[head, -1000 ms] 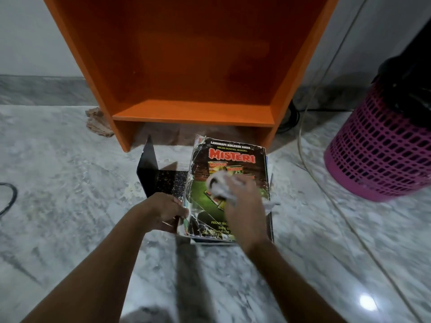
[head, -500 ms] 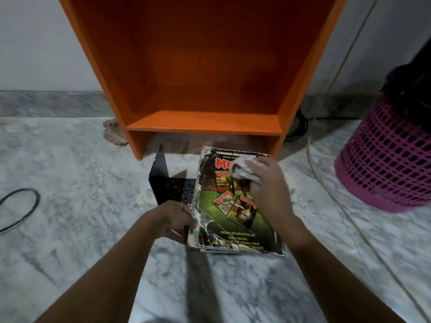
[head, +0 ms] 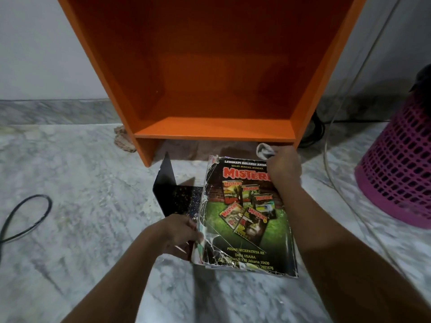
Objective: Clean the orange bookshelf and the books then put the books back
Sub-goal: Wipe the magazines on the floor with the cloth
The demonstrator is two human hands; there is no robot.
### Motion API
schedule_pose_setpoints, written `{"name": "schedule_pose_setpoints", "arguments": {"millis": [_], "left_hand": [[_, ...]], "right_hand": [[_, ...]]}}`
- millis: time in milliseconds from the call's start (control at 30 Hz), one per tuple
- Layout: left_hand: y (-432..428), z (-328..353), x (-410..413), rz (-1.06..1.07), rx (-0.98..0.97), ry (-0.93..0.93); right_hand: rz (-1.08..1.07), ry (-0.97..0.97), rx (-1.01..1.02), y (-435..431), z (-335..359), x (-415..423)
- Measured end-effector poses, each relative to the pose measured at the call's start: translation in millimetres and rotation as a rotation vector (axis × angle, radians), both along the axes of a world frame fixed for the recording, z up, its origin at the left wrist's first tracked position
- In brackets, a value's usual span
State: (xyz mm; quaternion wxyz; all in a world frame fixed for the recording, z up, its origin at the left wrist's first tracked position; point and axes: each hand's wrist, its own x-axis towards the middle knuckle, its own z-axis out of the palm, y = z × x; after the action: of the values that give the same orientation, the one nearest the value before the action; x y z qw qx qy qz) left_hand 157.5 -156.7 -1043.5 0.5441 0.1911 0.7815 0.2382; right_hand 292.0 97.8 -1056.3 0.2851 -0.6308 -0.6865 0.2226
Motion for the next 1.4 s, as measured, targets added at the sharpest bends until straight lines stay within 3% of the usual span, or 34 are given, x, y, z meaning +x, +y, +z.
{"name": "schedule_pose_setpoints", "arguments": {"millis": [67,133,233,267,333,400,467,567,700,933,1033,1133,1300,1400], "left_hand": [[1,6,-5,-0.074,-0.049,-0.01],[8,12,-11,-0.161,-0.095,-0.001],[26,17,-15,-0.197,-0.095,0.053],[32,18,-15,-0.209,-0.095,0.073],[43,21,-16,-0.243,-0.121,0.113],[50,24,-16,-0.295,-0.174,0.134],[59,24,-19,-0.308,-0.187,0.154],[83,22,-20,-0.166,-0.043,0.273],[126,16,-14,0.201,0.212,0.373],[162,-2,-21,0.483,0.232,0.309],[157,-5,-29,0.539,0.209,0.197],[157,-9,-35,0.474,0.227,0.178],[150,-8,-34,0.462,0.281,0.171],[134,-5,-30,0.458,0.182,0.147]], "right_hand": [[0.015,0.062,0.079,-19,5,4],[0.177,0.071,0.144,-54,5,2],[0.524,-0.116,0.186,-94,-13,0],[0.53,-0.154,0.211,-91,-20,5],[0.31,-0.119,0.171,-66,-27,21],[0.01,0.105,-0.003,-32,-20,41],[-0.079,0.289,-0.07,-9,-11,51],[0.084,0.294,0.038,-17,11,30],[0.378,0.163,-0.027,-48,-4,-4],[0.575,-0.05,0.062,-58,-21,0],[0.421,-0.139,0.133,-36,-20,14],[0.144,-0.032,0.081,-20,-21,28],[0.305,-0.093,0.155,-60,-32,36],[0.143,-0.001,0.086,-63,-36,55]]}}
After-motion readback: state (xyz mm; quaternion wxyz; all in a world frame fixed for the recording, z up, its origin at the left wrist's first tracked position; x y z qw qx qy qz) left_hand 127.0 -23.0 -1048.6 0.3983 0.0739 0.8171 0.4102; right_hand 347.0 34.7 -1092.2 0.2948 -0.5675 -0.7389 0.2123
